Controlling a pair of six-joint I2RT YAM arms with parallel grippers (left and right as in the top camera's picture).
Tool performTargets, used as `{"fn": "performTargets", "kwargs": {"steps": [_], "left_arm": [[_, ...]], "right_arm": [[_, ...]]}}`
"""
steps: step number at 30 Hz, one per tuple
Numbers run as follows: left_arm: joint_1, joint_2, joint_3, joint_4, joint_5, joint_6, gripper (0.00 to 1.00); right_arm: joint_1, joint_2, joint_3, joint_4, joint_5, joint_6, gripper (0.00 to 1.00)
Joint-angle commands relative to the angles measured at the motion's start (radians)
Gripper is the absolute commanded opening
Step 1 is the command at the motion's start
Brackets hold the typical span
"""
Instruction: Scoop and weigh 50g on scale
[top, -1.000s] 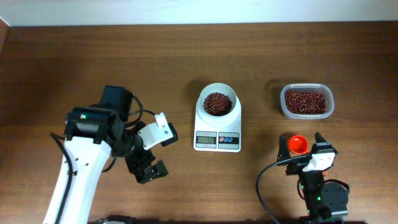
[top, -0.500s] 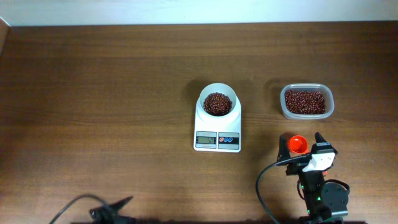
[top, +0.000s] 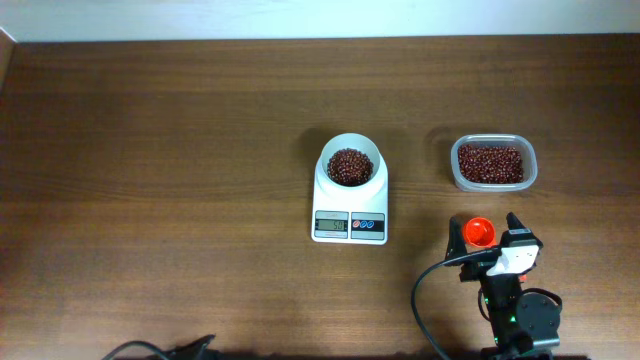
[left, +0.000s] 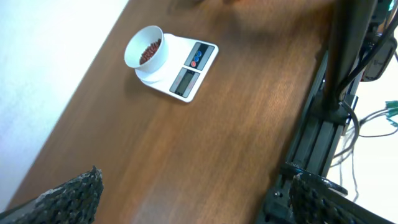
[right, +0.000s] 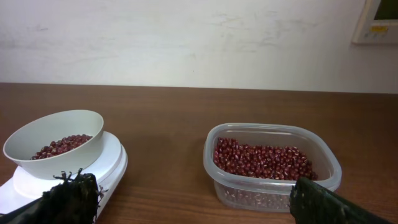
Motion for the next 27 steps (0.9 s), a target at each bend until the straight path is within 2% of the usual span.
{"fn": "performTargets", "kwargs": {"steps": [1, 7, 13, 16, 18, 21, 26, 27], "left_arm": [[0.004, -0.082, -0.005, -0.003, 0.022, 0.026, 0.99], [0.004, -0.223, -0.005, -0.003, 0.022, 0.026, 0.99], [0.004, -0.230, 0.003, -0.020, 0.034, 0.026, 0.99], [0.004, -0.231, -0.022, 0.048, 0.042, 0.025, 0.99], [0.004, -0.231, -0.103, 0.159, 0.080, -0.006, 0.99], [0.004, -0.231, -0.257, 0.392, 0.069, -0.150, 0.99], [0.004, -0.230, -0.558, 0.841, -0.042, -0.384, 0.99], [0.004, -0.230, -0.590, 0.893, -0.056, -0.423, 0.99]], "right_arm": [[-0.005, -0.008, -0.005, -0.008, 0.016, 0.003, 0.99], [-0.005, -0.008, -0.005, -0.008, 0.016, 0.003, 0.99], [-0.005, -0.008, -0.005, -0.008, 0.016, 0.003, 0.99], [-0.005, -0.008, -0.005, -0.008, 0.016, 0.003, 0.99], [-0.005, -0.008, -0.005, -0.008, 0.016, 0.003, 0.99], [-0.005, -0.008, -0.005, -0.008, 0.016, 0.003, 0.99], [-0.005, -0.008, -0.005, -0.008, 0.016, 0.003, 0.99], [-0.005, -0.008, -0.005, -0.008, 0.016, 0.003, 0.99]]}}
